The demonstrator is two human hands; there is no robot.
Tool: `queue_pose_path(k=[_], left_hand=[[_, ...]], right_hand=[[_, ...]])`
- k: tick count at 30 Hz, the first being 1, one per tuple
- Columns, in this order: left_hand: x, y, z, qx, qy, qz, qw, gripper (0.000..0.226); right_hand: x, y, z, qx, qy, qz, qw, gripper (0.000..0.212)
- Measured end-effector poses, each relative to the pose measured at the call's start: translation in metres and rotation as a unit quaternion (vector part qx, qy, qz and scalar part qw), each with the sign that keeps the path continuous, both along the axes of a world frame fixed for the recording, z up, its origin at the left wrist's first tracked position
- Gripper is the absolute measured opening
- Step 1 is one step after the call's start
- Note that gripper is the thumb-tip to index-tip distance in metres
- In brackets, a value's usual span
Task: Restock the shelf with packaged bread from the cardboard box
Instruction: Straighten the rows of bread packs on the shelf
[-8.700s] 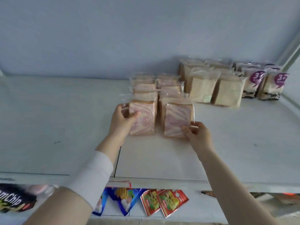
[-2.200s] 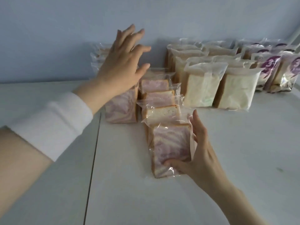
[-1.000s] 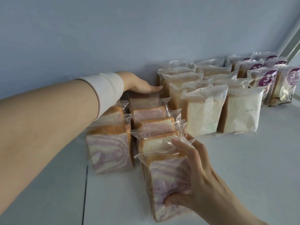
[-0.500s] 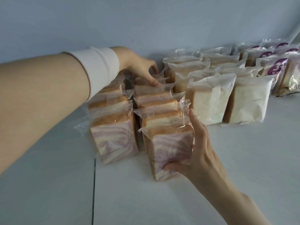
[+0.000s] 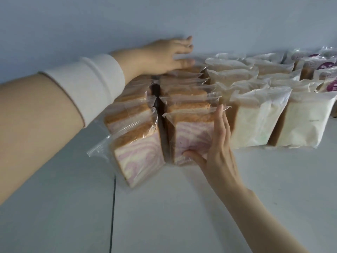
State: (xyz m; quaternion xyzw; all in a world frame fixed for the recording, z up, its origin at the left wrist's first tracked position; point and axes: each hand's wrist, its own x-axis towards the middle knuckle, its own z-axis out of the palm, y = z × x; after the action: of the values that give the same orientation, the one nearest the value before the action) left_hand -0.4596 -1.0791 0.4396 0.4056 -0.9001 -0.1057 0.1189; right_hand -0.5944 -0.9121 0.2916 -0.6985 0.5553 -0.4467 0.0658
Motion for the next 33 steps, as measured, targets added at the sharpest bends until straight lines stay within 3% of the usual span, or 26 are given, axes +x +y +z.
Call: queue_pose_path(k=[3,6,9,12,16,21,24,28,30,33], left_hand=[[0.052,0.042,0.011,-0.062,0.256,0.067,0.962,0.051],[0.117,0.105,-0.029,-0.032,0.41,0.265,0.872,0.114],[0.107,0.182,-0.094,0.031,0.539,0.299,0.787,0.135],[0.074,0.192,-0.124,0.119,0.556,0.241,0.786,0.149],[0.082,0.139,-0.128,0.101,0.55,0.147,0.816,0.123],[0.082,0.119,-0.13,0.093,0.538,0.079,0.834,0.115],[0.084,0.126,-0.131,0.108,0.543,0.092,0.828,0.117],[0.084,0.154,-0.142,0.098,0.586,0.189,0.782,0.129],[0.069,0.163,-0.143,0.069,0.588,0.204,0.78,0.117],[0.047,0.155,-0.147,0.006,0.591,0.239,0.77,0.082]], right_hand=[[-0.002,-0.002,-0.005,-0.009,-0.014,0.026,1.0,0.108],[-0.003,-0.001,-0.01,0.026,-0.104,0.052,0.993,0.121],[-0.007,-0.005,-0.015,0.108,-0.154,0.052,0.981,0.122],[-0.013,-0.013,-0.013,0.151,-0.166,0.068,0.972,0.118],[-0.019,-0.017,-0.011,0.16,-0.148,0.094,0.971,0.112],[-0.018,-0.017,-0.01,0.17,-0.144,0.071,0.972,0.106],[-0.018,-0.014,-0.007,0.171,-0.146,0.077,0.971,0.109],[-0.014,-0.006,-0.002,0.147,-0.163,0.083,0.972,0.123],[-0.007,-0.003,-0.003,0.131,-0.175,0.067,0.973,0.123],[0.003,-0.006,-0.008,0.109,-0.199,0.009,0.974,0.112]])
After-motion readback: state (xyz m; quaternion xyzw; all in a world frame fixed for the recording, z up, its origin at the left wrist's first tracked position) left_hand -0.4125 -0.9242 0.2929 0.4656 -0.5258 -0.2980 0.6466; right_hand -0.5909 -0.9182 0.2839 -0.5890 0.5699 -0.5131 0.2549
